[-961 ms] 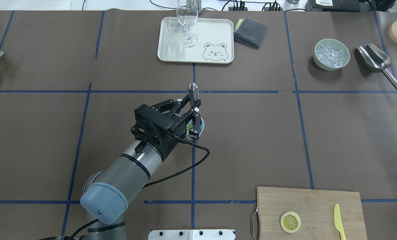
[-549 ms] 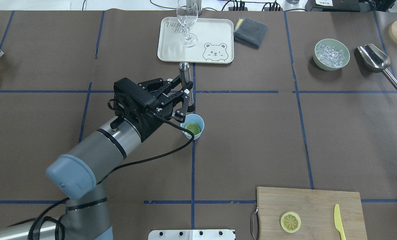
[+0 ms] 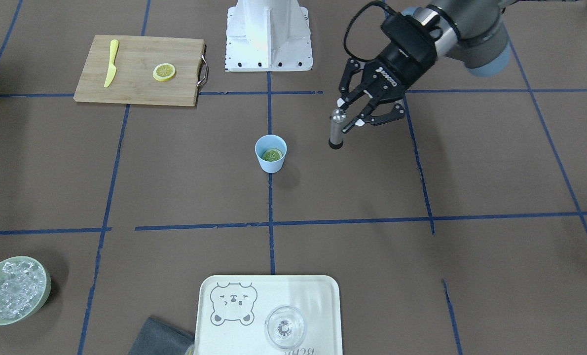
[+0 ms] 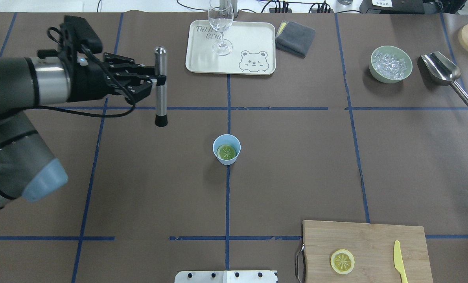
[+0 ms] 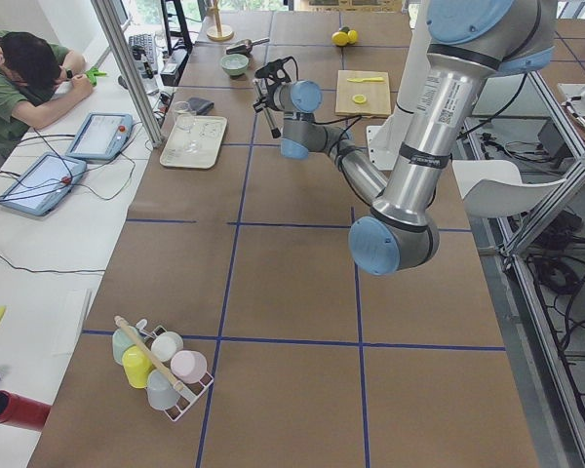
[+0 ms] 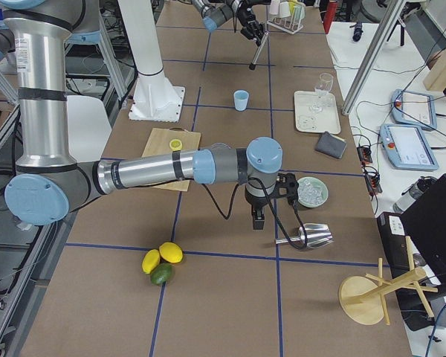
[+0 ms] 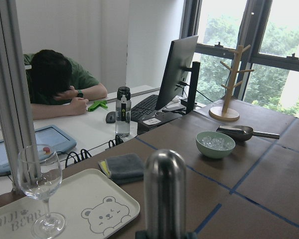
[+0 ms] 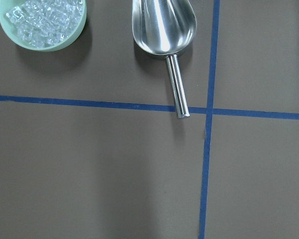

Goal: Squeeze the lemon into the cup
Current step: 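Lift the muddler up out of the blue cup, then carry the muddler back and stand it upright on the table, open gripper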

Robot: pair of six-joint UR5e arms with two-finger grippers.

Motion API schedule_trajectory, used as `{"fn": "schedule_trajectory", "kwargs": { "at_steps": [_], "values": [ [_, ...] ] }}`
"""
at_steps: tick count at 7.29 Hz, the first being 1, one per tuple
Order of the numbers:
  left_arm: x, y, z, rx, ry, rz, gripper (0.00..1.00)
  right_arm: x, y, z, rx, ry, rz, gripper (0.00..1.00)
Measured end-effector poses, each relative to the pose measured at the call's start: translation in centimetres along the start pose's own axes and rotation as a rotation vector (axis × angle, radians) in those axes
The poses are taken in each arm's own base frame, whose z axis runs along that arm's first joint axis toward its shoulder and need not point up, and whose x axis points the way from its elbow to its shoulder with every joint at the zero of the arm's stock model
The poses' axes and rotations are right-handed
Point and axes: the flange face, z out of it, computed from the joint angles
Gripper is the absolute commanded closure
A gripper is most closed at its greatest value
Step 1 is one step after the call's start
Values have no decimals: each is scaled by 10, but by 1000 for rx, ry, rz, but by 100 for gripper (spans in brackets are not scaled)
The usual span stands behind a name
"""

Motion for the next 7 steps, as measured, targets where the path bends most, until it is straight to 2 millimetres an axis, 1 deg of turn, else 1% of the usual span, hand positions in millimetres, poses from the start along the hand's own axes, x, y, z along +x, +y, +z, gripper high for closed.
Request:
{"fn": "schedule_trajectory", "kwargs": {
  "at_steps": [1,2,3,4,5,6,7],
  "values": [
    [-44,11,-38,-105,-13,-52,100,0,0,0,0,0,0,0],
    [-83,31,-74,-187,-82,-130,100,0,1,0,-1,0,1,0],
    [-111,54,-102,-257,-159,-215,100,1,1,1,-2,1,3,0],
    [-133,71,-126,-324,-246,-312,100,2,2,2,-4,2,5,0],
    [-147,77,-143,-392,-330,-414,100,2,2,2,-4,3,5,0],
    [-152,80,-152,-457,-392,-499,100,2,2,2,-4,3,5,0],
    [-156,87,-153,-518,-437,-566,100,2,2,2,-4,3,5,0]
  ]
}}
